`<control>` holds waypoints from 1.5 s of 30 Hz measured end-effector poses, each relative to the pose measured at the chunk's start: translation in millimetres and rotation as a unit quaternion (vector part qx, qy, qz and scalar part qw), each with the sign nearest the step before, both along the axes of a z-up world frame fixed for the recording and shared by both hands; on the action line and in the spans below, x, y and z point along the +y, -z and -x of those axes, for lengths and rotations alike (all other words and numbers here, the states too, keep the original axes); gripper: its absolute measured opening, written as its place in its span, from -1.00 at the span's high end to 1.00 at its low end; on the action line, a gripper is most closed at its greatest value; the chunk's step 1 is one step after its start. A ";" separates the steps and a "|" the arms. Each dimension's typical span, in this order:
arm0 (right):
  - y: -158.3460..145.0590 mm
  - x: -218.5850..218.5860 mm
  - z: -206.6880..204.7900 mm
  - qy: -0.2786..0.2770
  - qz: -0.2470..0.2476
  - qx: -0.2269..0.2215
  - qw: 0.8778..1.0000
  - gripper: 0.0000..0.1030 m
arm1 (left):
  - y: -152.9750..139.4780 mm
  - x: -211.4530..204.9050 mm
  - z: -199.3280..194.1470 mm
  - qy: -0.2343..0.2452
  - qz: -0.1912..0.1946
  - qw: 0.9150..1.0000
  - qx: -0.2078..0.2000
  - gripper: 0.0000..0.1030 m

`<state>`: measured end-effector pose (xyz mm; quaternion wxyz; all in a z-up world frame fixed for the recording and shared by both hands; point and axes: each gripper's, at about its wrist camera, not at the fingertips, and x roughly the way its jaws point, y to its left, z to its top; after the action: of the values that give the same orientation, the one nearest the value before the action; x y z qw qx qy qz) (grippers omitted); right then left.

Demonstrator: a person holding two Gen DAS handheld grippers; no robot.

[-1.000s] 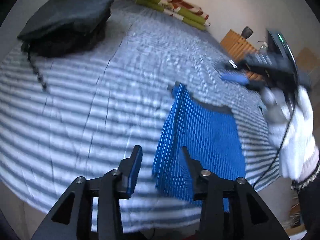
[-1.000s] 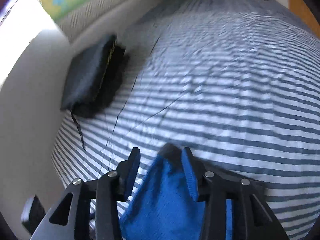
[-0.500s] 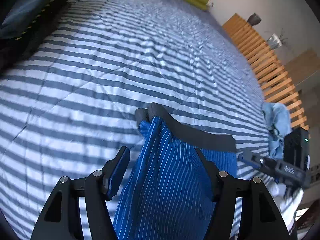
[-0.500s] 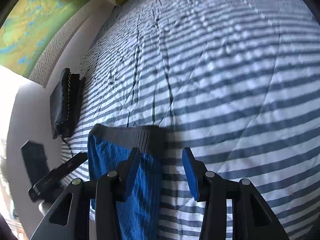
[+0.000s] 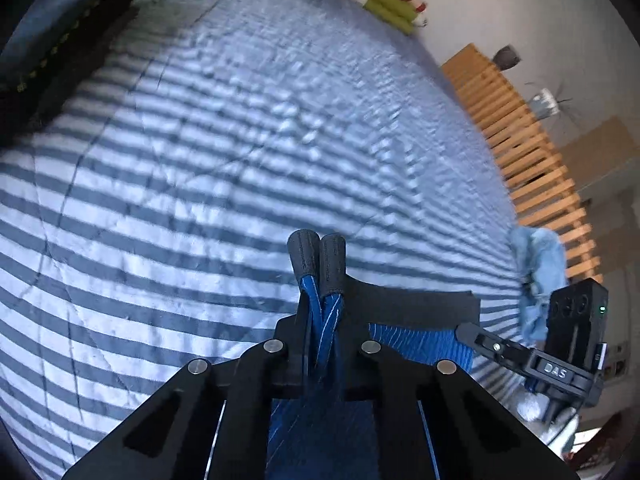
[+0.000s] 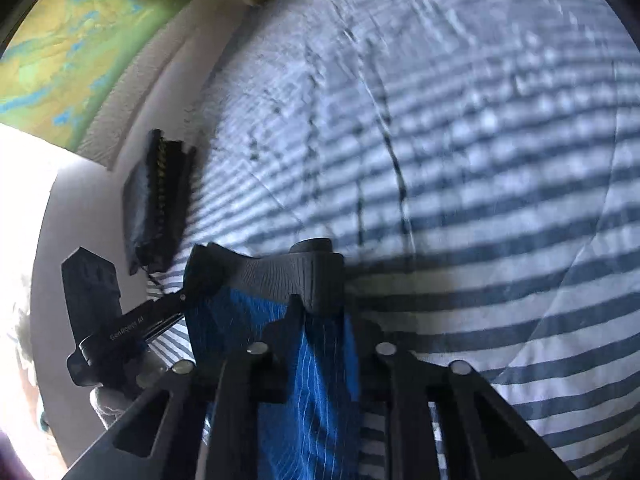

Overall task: Fold small clothes
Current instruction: 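Lift the briefs by the waistband with both grippers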

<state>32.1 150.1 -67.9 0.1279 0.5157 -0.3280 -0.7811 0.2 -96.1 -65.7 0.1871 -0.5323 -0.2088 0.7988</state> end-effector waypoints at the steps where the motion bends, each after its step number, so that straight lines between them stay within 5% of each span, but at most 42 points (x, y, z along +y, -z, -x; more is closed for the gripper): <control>1: -8.7 1.9 -0.4 -0.001 -0.004 0.013 1.000 0.75 | -10.2 0.1 -0.9 0.001 -0.006 1.000 0.011 0.85; 8: -107.4 4.2 0.8 -0.015 -0.085 0.136 0.987 0.79 | -116.6 6.6 -4.4 0.010 -0.011 0.991 0.136 0.85; 12: -174.0 -2.4 -6.4 -0.026 -0.161 0.226 0.960 0.79 | -172.6 17.4 -21.7 0.018 -0.001 0.974 0.225 0.85; 15: -195.9 -10.0 -22.9 -0.043 -0.212 0.271 0.938 0.79 | -177.9 19.3 -48.7 0.039 0.004 0.966 0.257 0.85; 20: -155.0 -12.3 -72.3 -0.080 -0.216 0.269 0.935 0.79 | -108.8 27.0 -113.1 0.094 0.028 0.972 0.214 0.85; 27: -48.1 -21.2 -156.0 -0.118 -0.195 0.199 0.953 0.79 | -11.3 42.8 -185.8 0.151 0.081 0.973 0.154 0.85; 32: -21.1 -14.8 -183.2 -0.118 -0.195 0.185 0.956 0.79 | 0.5 47.1 -215.9 0.167 0.092 0.967 0.168 0.85; 39: -26.5 -7.7 -207.5 -0.123 -0.183 0.203 0.954 0.79 | -13.5 61.1 -239.5 0.185 0.118 0.952 0.213 0.85; 45: -13.7 -6.7 -219.3 -0.146 -0.190 0.187 0.953 0.78 | -4.7 68.4 -248.4 0.205 0.134 0.947 0.208 0.84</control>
<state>251.5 143.3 -54.2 0.1992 0.4178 -0.0648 -0.8841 248.6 -27.7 -60.9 0.3131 -0.4061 0.0575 0.8566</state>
